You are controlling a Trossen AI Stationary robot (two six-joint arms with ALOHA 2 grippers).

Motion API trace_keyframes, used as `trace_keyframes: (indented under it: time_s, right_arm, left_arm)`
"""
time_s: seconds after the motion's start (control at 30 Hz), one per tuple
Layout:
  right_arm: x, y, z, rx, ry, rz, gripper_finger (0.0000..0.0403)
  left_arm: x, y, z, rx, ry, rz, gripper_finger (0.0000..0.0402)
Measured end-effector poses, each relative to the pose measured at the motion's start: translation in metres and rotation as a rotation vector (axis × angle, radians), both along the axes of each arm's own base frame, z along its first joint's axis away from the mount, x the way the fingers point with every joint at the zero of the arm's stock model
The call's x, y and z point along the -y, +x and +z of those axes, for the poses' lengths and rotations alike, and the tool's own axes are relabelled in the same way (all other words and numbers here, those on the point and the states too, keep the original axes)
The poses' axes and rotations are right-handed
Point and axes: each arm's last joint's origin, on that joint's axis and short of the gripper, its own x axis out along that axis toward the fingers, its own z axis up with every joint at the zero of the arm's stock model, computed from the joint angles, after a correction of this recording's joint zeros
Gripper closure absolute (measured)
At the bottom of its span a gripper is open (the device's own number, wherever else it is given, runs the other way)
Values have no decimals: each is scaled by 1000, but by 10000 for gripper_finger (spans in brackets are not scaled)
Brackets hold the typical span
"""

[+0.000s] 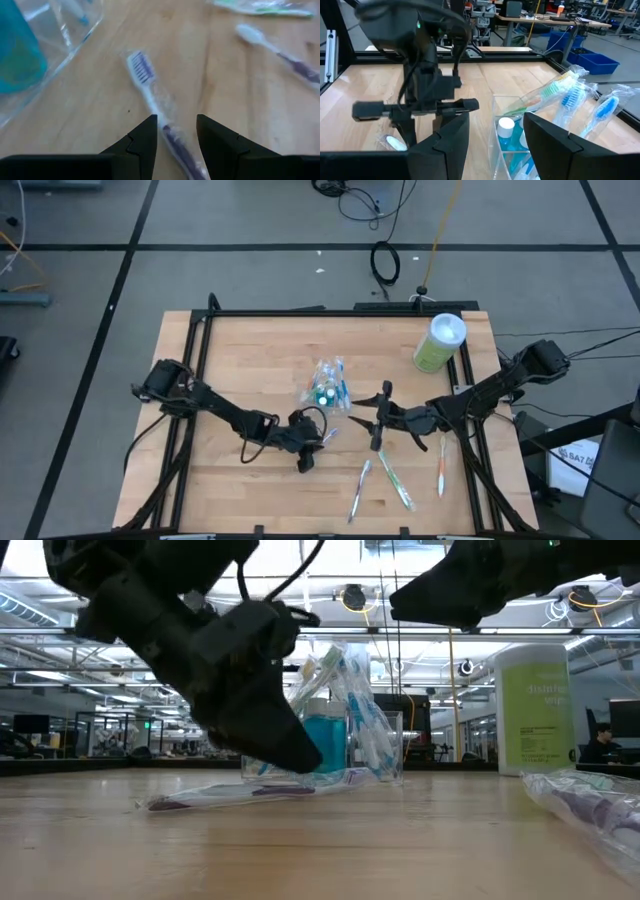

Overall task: Pick & Place toothbrushing station
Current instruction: Put the top purple toothbrush into the transparent organizer

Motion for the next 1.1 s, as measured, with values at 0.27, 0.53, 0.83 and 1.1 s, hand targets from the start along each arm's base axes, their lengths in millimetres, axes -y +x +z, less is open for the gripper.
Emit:
trace_keyframes:
  time_s: [0.27,0.53,0.83,1.1]
  right_arm:
    - [0,0,-1,-7,-3,-1,220]
    - [0,0,-2,-22,-9,0,220]
    - [0,-1,-4,-32,20,-8,220]
    - [0,-1,-4,-24,54,-13,220]
  left_arm:
    - [0,2,-17,-25,24,0,261]
    - [1,0,-18,-57,16,-16,294]
    - [2,-1,-19,-77,-29,-27,391]
    - [5,1,-1,14,-89,-44,390]
